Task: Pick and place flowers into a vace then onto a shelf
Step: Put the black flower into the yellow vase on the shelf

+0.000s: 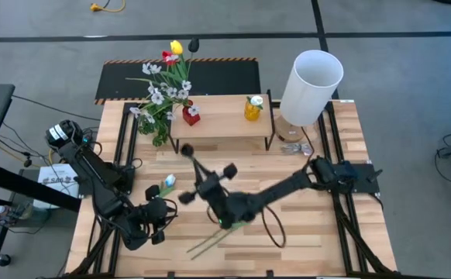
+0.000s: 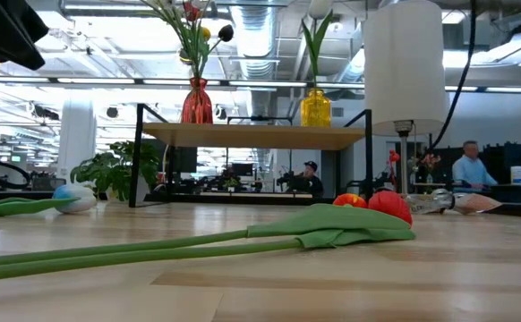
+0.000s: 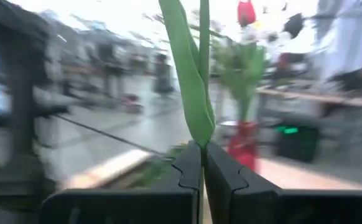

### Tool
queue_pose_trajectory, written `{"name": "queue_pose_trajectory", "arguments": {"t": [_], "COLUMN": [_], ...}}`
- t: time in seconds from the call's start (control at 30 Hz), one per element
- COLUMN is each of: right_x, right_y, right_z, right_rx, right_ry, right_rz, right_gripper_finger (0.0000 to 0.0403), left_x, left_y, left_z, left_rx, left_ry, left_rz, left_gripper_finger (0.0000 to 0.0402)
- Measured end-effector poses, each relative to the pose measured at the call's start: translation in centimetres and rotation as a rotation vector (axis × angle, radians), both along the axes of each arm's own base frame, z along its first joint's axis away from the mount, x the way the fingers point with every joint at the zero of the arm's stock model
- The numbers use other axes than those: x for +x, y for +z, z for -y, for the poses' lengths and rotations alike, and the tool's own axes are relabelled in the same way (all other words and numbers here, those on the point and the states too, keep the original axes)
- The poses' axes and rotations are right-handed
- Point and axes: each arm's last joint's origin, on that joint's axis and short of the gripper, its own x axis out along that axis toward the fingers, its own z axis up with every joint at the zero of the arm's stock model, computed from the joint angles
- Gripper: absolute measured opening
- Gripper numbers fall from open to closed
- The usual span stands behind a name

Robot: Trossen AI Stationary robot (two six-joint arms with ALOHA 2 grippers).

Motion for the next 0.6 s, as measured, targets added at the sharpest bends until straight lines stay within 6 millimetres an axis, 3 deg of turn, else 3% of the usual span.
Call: {"name": "queue_pose_trajectory", "arguments": {"t": [0.3,0.6], "right_x": [1.1,-0.9], "right_y": [0.7,4.1], "right_z": [6.7,10.5], "right_rx": [-0.048,-0.082], "right_ry": [-0.253,-0.331], "right_rz": [-0.157,-0.062], "right_gripper_finger": [0.0000,0.0000], "left_x": [0.0,0.0], "left_y": [0.1,0.2], "left_z": [-0.1,-0.2], "left_rx": [-0.016,0.007], "left_ry": [0.061,0.081], "left_rz": [0.045,0.071], "left_gripper_finger": [0.0071,0.0071]}}
